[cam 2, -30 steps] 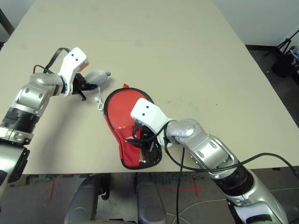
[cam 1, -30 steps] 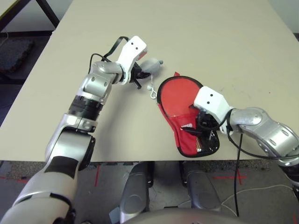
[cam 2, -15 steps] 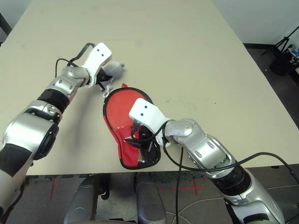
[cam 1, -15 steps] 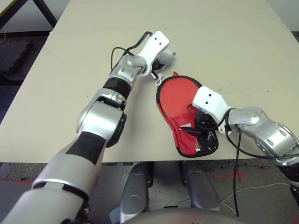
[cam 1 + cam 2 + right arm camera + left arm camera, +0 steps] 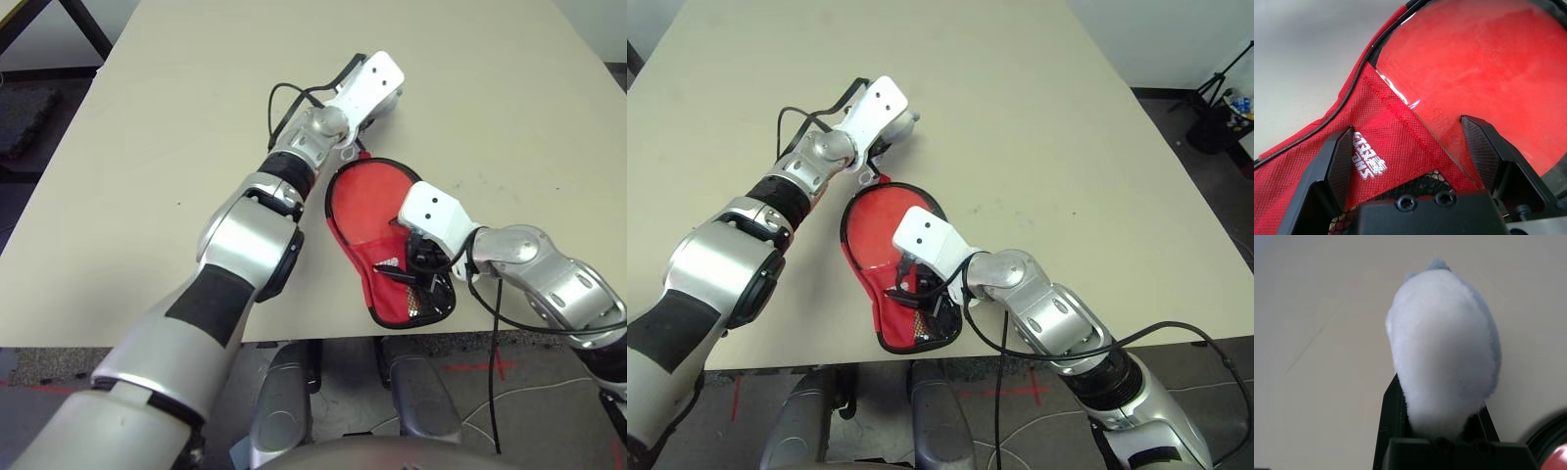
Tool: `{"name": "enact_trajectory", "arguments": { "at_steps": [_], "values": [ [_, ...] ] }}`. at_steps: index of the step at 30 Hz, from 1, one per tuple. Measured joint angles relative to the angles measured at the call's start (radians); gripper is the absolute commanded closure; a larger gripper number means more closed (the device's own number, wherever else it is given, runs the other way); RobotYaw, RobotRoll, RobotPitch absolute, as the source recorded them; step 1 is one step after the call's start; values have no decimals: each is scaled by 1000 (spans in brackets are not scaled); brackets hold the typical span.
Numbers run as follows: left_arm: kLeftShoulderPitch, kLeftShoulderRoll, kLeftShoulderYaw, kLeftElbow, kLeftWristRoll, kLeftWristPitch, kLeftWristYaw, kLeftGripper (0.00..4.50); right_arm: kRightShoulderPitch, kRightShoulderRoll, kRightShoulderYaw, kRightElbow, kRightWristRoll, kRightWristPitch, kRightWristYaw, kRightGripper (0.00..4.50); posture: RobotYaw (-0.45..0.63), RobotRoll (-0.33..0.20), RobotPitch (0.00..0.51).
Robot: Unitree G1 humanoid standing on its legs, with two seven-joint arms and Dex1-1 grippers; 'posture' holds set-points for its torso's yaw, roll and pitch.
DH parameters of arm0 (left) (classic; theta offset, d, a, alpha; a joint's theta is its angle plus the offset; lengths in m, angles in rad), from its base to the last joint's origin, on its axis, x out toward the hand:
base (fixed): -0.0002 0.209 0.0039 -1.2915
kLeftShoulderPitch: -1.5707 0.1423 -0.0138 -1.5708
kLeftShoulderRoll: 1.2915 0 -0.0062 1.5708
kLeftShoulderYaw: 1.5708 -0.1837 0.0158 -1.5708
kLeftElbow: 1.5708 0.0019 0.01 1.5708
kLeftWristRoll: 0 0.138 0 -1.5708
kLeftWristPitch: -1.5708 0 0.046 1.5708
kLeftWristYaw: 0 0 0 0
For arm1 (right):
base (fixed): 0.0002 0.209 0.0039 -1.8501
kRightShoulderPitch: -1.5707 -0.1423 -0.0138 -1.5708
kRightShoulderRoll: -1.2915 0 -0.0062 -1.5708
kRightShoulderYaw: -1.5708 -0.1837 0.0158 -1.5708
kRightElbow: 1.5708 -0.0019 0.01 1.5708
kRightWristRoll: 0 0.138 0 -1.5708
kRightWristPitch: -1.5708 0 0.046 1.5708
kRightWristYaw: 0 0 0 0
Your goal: Store the ping-pong paddle in its case and zip it.
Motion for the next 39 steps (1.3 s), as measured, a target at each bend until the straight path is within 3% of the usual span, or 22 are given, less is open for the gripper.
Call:
{"name": "enact_trajectory", "arguments": {
  "at_steps": [13,29,36,39],
  "values": [
    [-60,-150,4,16,61,-54,-31,3873,-1,38,11,6,-31,0,0,0,-189,0,289],
    [-62,-171,87,3,-44,-70,-216,3874,2,59,12,15,-49,-19,10,0,-167,0,289],
    [-61,-171,80,-1,-49,-70,-227,3874,2,61,12,22,-52,-31,14,0,-159,0,285],
    [-61,-171,82,-1,-52,-69,-224,2968,5,61,12,25,-53,-40,15,0,-142,0,282]
  ]
}}
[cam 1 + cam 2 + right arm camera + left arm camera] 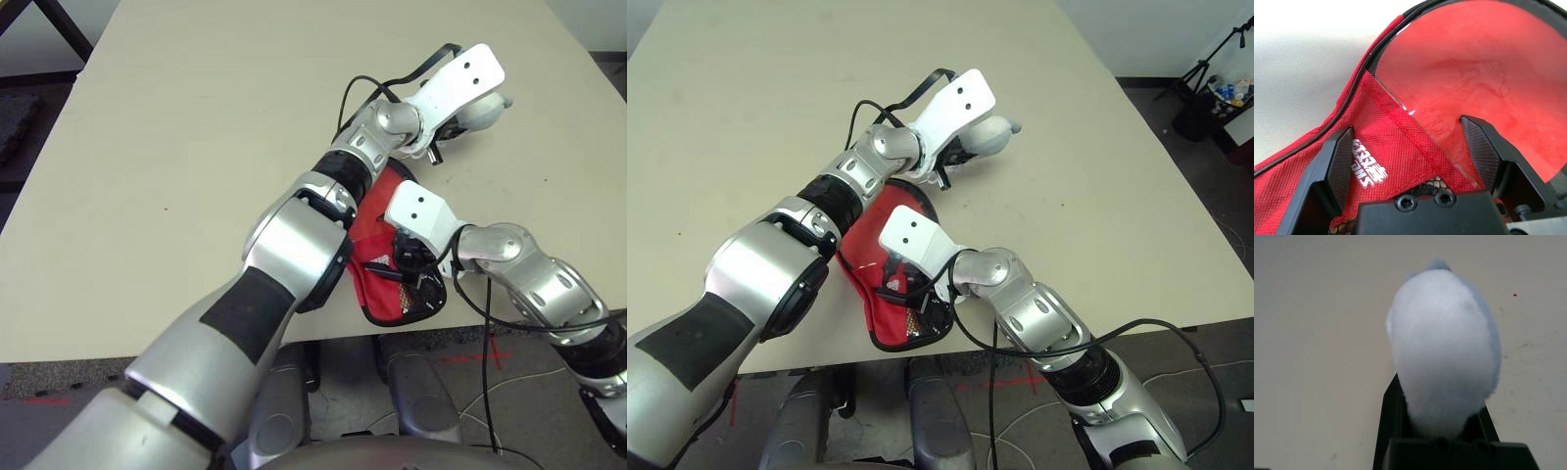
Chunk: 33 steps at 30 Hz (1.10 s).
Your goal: Store the ping-pong paddle in its case and zip it.
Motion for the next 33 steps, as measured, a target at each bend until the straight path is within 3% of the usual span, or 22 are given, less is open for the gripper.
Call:
{"name": "enact_trajectory", "arguments": {
  "at_steps": [5,9,15,21,26,33],
  "values": [
    [0,21,57,-15,-47,46,-14,1297,2,-1,0,14,-6,-23,4,0,-98,0,277],
    [-1,88,78,-65,-81,106,-120,47,-9,-1,0,27,-4,-28,19,0,-62,0,271],
    [24,303,93,-234,-129,275,-314,14,-39,-4,-9,53,5,-29,56,0,-19,0,260],
    [135,426,94,-464,-164,489,-373,14,-54,-2,-13,83,4,-42,75,0,-2,0,251],
    [296,508,129,-743,-191,678,-284,14,-54,-2,-19,103,4,-55,77,0,12,0,243],
    [560,489,294,-1079,-228,835,-5,14,-46,4,-40,138,4,-73,77,0,17,0,235]
  ]
}}
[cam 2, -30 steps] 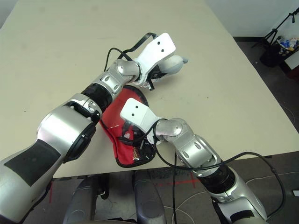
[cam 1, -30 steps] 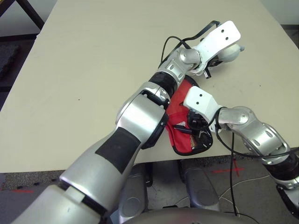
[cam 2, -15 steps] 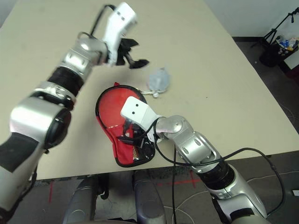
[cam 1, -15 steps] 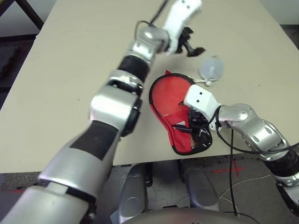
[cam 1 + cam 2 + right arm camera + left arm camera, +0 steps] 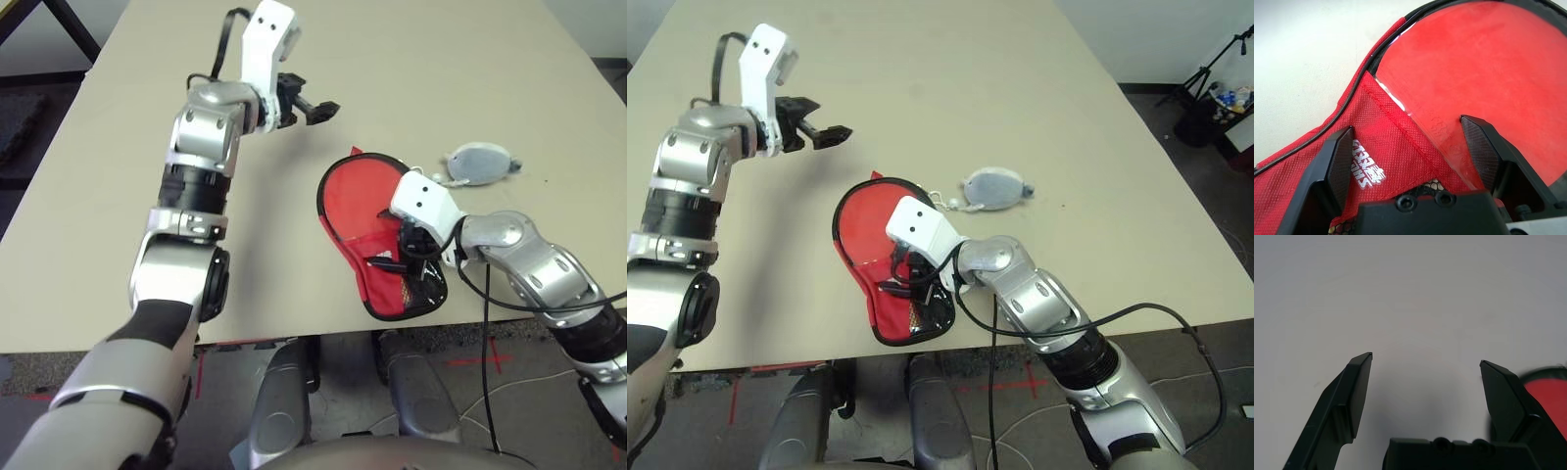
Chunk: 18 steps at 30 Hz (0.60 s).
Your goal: Store the ping-pong paddle in its case and zip it.
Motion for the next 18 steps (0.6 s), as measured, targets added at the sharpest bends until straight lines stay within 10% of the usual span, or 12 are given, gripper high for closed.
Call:
{"name": "enact_trajectory", "arguments": {
  "at_steps": [9,18],
  "values": [
    [351,-85,56,-187,-31,109,203,14,9,4,-39,53,4,-18,10,0,22,0,248],
    [218,-166,50,-172,-118,49,239,14,-25,2,-70,174,3,-81,38,0,11,0,256]
  ]
}}
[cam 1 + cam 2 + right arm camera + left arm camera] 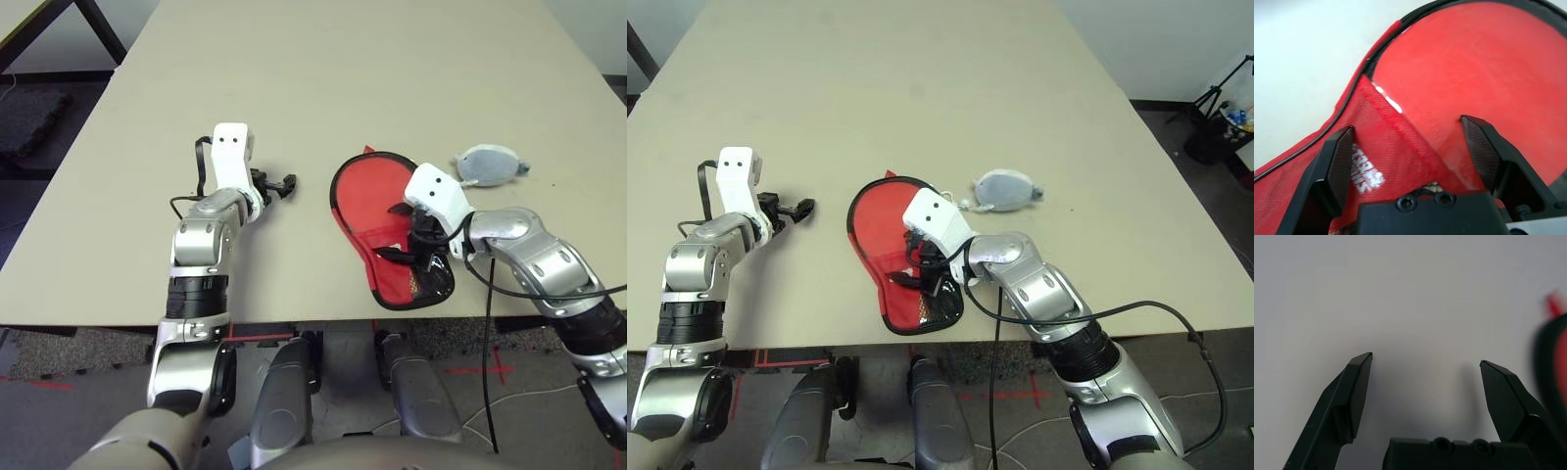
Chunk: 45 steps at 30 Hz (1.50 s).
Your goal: Store the ping-pong paddle in its case and zip it.
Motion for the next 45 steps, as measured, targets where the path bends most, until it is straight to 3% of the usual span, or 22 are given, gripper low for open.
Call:
{"name": "enact_trajectory", "arguments": {
  "at_steps": [5,10,28,34,38,45],
  "values": [
    [-200,34,-44,80,-46,-69,-88,14,-35,22,-27,95,13,-21,29,0,5,0,259],
    [-272,110,-136,129,-77,-82,-259,14,-43,30,-44,122,31,-27,73,0,-8,0,266],
    [-285,217,-430,213,-66,-118,-669,14,-147,36,-86,265,12,-108,104,0,-25,0,270],
    [-329,205,-492,278,-42,-187,-775,14,-139,-13,-145,142,79,84,105,0,-47,0,270],
    [-363,188,-526,287,-40,-225,-860,14,-222,-42,-245,99,154,200,91,0,-63,0,268],
    [-384,186,-595,320,7,-258,-945,14,-280,-133,-292,120,158,215,76,0,-85,0,268]
  ]
}}
